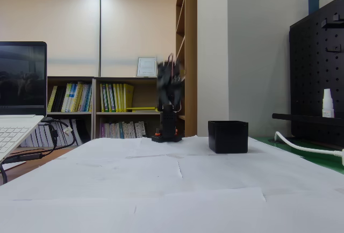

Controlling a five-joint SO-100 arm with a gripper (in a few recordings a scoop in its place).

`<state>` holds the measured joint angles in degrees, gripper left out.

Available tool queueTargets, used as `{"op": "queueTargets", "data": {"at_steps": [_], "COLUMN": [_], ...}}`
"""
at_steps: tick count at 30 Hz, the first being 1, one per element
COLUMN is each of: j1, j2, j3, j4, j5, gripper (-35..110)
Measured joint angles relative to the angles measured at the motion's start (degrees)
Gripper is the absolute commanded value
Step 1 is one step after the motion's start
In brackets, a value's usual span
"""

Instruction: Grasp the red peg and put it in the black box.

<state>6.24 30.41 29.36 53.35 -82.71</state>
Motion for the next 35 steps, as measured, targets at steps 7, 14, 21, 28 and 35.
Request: {"op": "queueTargets", "data": {"at_steps": [7,14,21,28,35], "j1": [-2.29,-2.81,-4.04,-4.04,-4.13], "j2": [-22.41,-34.19,-40.17,-40.25,-40.25], "j3": [-23.64,-24.26,-24.17,-24.17,-24.17], "j4": [3.60,24.96,27.77,27.77,27.77], "j5": [-5.45,-7.56,-6.42,-6.42,-6.42], "gripper": [0,0,0,0,0]}}
